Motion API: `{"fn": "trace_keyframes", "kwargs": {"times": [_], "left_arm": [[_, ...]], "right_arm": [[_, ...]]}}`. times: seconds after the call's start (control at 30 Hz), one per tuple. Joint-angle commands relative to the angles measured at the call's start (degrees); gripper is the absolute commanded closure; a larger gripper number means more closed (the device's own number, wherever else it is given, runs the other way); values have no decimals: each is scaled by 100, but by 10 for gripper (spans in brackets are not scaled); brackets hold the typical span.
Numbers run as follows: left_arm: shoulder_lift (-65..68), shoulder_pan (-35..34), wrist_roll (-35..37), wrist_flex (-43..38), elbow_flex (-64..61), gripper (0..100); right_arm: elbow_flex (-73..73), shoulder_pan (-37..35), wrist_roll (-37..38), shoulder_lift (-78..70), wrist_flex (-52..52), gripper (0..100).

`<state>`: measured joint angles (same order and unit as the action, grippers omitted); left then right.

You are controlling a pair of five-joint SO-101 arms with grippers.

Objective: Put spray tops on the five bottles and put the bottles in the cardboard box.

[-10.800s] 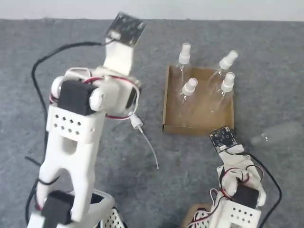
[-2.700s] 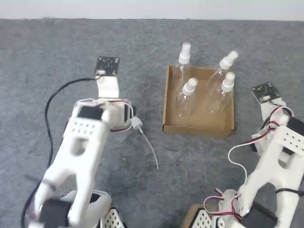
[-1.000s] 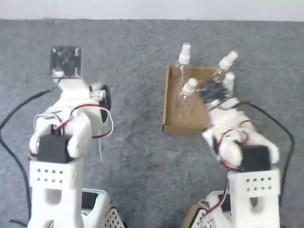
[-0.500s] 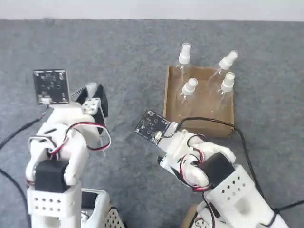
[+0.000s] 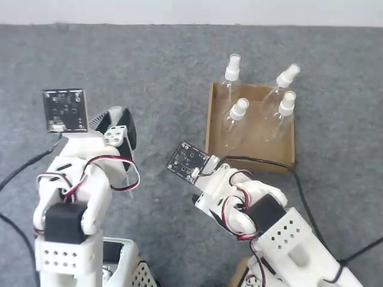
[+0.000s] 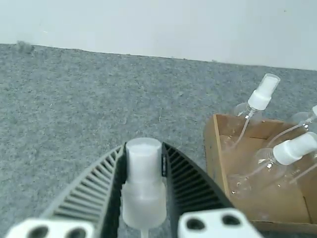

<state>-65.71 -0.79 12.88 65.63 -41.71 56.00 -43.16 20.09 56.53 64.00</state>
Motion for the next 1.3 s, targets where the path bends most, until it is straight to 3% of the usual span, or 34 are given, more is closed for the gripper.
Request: {"fn": "trace_keyframes", "kwargs": {"times": [0.0,0.23,0.43,0.87,1.03,1.27], "left_arm": [[-141,-26,62,-141,136,987],[-141,-26,70,-141,488,987],[-141,-18,97,-615,936,987],[-114,-18,176,-985,2123,987],[-132,18,765,-932,2009,987],[-132,26,800,-923,1640,987]], "right_arm": [[-53,-31,-70,215,-171,993],[-26,-31,-26,488,-215,993],[88,-295,-26,884,-866,993],[1670,-945,-62,884,-4725,993],[1820,-1305,-536,892,-4892,993],[1820,-1112,-1064,884,-4892,993]]}}
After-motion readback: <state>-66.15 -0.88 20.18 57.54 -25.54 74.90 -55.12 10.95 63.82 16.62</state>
